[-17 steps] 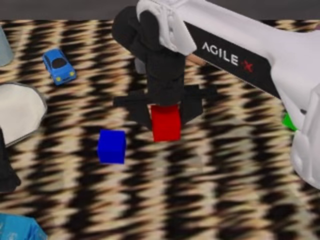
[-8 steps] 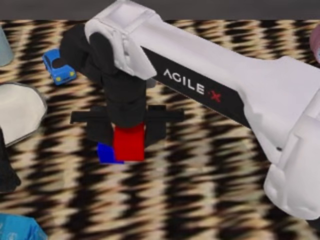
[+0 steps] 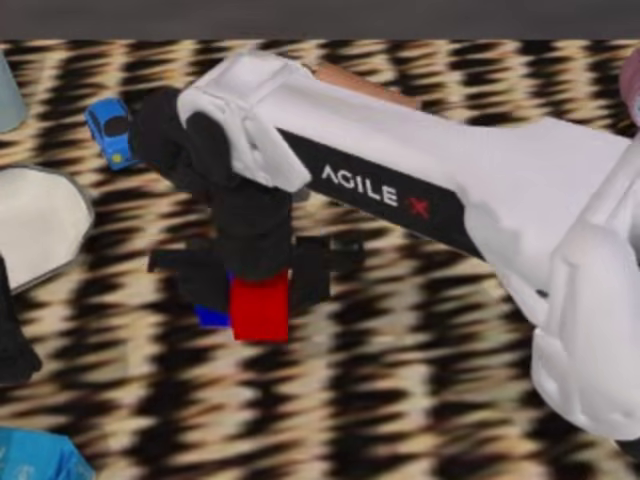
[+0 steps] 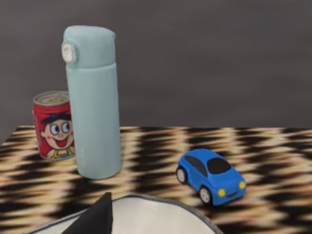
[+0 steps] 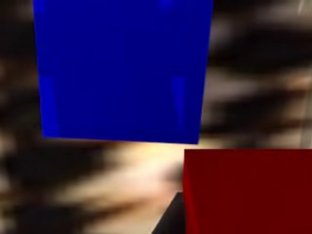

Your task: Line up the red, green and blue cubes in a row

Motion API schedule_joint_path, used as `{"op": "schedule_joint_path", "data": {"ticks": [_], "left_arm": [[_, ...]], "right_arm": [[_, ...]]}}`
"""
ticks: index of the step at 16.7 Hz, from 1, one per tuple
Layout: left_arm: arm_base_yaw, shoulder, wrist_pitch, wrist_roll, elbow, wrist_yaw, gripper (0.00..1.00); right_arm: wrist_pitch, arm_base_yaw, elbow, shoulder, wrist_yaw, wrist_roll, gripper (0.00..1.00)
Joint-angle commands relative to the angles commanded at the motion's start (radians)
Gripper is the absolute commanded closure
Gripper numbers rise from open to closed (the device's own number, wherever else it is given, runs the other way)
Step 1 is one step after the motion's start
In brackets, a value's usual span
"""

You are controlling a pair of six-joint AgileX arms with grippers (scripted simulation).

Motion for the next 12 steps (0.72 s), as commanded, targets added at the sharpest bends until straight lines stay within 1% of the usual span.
{"op": "schedule_joint_path", "data": {"ticks": [2, 4, 8, 12], "left_arm": [[0.000, 0.000, 0.000, 0.000, 0.000, 0.000, 0.00], [0.000, 0.000, 0.000, 0.000, 0.000, 0.000, 0.00], [0.000, 0.000, 0.000, 0.000, 0.000, 0.000, 0.00], [0.000, 0.000, 0.000, 0.000, 0.000, 0.000, 0.00]], "right_arm": [[0.080, 0.002, -0.084, -0.001, 0.000, 0.001, 1.00], [0.124, 0.004, -0.128, -0.001, 0.000, 0.002, 1.00], [0.130, 0.004, -0.134, -0.001, 0.000, 0.002, 1.00], [0.130, 0.004, -0.134, -0.001, 0.000, 0.002, 0.70]]}}
